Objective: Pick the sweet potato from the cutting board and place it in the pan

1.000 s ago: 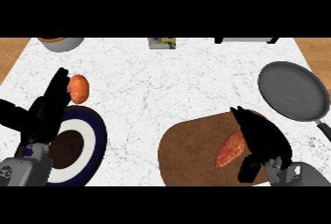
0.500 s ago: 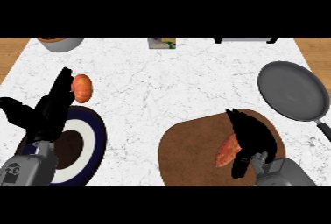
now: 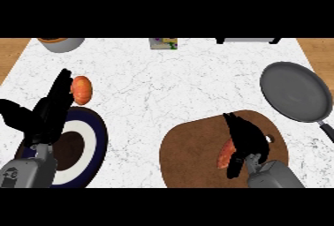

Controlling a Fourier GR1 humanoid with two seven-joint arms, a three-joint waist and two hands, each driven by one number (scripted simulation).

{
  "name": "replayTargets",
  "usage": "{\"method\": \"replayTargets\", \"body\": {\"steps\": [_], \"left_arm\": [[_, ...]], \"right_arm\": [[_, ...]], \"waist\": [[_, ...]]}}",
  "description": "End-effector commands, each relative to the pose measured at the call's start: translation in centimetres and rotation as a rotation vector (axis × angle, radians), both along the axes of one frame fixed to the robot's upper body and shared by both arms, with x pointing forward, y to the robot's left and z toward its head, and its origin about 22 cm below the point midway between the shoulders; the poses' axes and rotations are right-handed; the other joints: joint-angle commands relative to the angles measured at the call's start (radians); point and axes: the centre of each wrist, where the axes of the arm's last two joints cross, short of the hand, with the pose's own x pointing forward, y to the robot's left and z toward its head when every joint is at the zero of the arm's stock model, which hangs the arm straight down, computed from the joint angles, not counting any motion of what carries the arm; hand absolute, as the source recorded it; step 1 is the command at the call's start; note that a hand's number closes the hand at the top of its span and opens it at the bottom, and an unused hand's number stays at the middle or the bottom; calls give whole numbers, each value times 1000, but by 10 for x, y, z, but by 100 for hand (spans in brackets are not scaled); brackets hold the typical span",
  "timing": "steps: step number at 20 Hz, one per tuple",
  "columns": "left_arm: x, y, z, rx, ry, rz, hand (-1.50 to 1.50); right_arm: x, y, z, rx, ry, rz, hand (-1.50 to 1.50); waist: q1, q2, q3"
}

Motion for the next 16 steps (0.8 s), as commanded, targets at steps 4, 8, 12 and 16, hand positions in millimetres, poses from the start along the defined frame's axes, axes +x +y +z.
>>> {"method": "replayTargets", "body": {"steps": [4, 8, 12, 16], "left_arm": [[-1, -7, 2, 5, 0, -2, 0], [-1, -8, -13, 1, -6, -7, 0], [1, -6, -12, 3, -10, 3, 0], [-16, -3, -8, 3, -2, 2, 0]], "right_arm": [[1, 0, -19, 30, -41, 96, 150], [23, -5, -28, 53, -55, 95, 150], [21, -3, -28, 79, -87, 106, 150], [-3, -4, -29, 95, -121, 150, 150]], "waist": [[-1, 0, 0], [1, 1, 0], [-1, 1, 0], [0, -1, 0]]}}
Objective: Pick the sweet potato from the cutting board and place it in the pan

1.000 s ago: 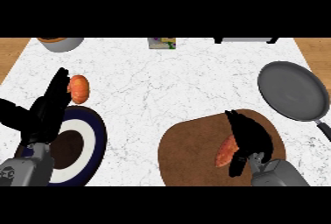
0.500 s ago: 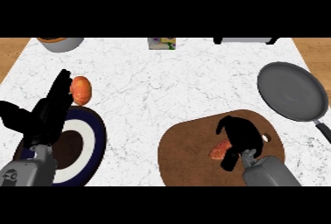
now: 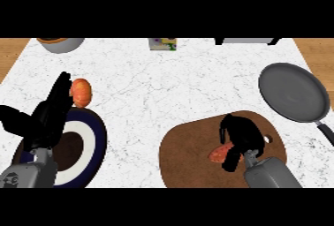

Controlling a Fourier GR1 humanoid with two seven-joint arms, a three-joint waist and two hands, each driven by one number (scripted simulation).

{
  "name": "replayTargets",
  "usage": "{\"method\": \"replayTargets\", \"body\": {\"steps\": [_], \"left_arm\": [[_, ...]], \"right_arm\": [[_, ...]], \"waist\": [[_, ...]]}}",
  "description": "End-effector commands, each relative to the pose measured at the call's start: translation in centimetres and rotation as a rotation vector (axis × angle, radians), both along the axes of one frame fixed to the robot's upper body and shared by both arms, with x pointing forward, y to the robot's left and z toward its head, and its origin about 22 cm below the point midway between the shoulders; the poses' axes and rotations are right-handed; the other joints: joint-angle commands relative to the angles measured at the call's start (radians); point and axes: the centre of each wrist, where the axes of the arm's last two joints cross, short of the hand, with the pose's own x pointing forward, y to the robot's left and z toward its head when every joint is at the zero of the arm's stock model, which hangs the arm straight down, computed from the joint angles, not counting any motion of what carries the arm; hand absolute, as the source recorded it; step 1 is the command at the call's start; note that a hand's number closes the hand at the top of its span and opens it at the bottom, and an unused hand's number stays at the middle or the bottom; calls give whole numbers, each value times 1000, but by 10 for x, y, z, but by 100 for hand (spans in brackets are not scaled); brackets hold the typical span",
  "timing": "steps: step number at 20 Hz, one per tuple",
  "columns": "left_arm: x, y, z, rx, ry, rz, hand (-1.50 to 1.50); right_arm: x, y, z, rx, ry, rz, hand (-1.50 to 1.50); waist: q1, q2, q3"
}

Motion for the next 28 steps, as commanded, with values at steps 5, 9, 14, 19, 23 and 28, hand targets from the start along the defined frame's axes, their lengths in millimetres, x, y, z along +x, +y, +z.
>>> {"method": "replayTargets", "body": {"steps": [5, 9, 14, 19, 23, 28], "left_arm": [[3, 3, 4, -7, -4, 5, 0], [2, 5, 10, -4, 17, 13, 0], [3, -8, 2, -10, 20, 9, 0], [-7, 8, -5, -7, -6, 8, 0], [6, 19, -6, -10, 2, 16, 0], [3, 7, -1, -12, -5, -4, 0]], "right_arm": [[-36, -14, -18, 35, 0, 395, 150], [-46, -30, 29, -15, -288, 399, 150], [-46, -36, 92, -78, -603, 395, 150], [-81, -47, 141, -58, -747, 340, 150], [-82, -57, 166, -11, -748, 287, 150], [-39, -82, 179, 32, -759, 156, 150]], "waist": [[1, 9, 9], [-11, 4, 9], [-22, 3, 8], [-13, 4, 8], [-5, 8, 8], [5, 10, 8]]}}
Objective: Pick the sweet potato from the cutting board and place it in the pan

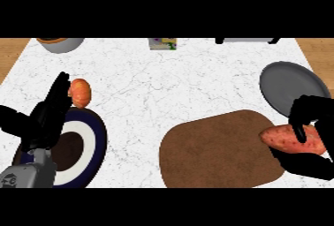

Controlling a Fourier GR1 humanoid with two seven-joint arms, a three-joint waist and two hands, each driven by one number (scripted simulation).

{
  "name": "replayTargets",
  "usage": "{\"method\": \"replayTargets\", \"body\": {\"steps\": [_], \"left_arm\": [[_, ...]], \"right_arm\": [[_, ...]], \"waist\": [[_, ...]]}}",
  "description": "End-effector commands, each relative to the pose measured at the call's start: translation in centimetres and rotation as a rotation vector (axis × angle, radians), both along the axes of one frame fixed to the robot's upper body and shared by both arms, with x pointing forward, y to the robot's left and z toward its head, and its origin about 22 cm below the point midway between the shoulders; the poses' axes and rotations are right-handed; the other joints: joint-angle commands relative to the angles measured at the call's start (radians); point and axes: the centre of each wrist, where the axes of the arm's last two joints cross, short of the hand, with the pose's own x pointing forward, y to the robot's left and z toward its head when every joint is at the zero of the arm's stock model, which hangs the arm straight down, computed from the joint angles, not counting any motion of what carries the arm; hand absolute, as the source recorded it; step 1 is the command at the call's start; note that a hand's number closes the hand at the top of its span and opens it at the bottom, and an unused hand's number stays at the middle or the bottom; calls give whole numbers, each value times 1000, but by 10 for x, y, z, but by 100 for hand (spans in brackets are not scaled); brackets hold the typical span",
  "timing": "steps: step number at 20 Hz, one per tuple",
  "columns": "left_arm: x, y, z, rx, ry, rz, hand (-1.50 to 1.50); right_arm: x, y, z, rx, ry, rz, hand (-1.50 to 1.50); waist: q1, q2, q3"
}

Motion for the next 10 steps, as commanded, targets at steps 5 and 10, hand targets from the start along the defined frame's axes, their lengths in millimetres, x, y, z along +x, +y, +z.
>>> {"method": "replayTargets", "body": {"steps": [5, 10], "left_arm": [[2, 13, 0, -1, 2, -23, 0], [3, -19, -4, 4, -13, -24, 0]], "right_arm": [[56, -64, -5, 111, -38, -122, 150], [96, -119, -4, 185, -67, -165, 150]], "waist": [[8, 4, 1], [19, 8, 1]]}}
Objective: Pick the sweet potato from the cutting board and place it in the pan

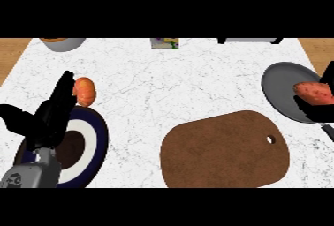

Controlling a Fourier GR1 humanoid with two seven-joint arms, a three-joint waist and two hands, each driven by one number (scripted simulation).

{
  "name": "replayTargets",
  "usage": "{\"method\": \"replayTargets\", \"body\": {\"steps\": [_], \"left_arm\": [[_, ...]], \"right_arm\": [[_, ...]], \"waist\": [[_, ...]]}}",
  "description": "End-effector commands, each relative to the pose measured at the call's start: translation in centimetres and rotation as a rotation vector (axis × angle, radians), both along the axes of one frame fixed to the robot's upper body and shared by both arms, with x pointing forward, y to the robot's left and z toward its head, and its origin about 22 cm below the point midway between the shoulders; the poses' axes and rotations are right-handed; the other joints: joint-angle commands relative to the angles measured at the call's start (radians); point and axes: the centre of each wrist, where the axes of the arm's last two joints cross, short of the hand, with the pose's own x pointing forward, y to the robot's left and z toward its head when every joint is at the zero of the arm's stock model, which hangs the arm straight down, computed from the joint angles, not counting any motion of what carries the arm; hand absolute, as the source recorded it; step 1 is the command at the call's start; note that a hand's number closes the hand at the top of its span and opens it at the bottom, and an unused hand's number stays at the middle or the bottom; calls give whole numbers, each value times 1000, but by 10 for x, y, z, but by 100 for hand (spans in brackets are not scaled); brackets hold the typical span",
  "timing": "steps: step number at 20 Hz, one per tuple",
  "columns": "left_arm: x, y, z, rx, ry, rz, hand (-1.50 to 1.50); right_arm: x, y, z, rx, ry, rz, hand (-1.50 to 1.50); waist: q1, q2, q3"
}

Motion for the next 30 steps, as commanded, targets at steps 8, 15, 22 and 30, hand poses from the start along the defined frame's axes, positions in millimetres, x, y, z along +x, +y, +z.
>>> {"method": "replayTargets", "body": {"steps": [8, 15, 22, 30], "left_arm": [[-10, 13, -11, 3, -7, -28, 0], [8, 3, -1, 11, -10, -33, 0], [11, -3, 10, 1, -31, -49, 0], [17, -4, 12, 0, -29, -52, 0]], "right_arm": [[50, -113, -44, 79, -9, -29, 150], [75, -110, -100, 100, 51, 68, 150], [77, -113, -127, 90, 173, -61, 150], [67, -125, -136, 221, 325, -79, -150]], "waist": [[18, 4, 1], [35, 12, 2], [54, 19, 4], [52, 23, 5]]}}
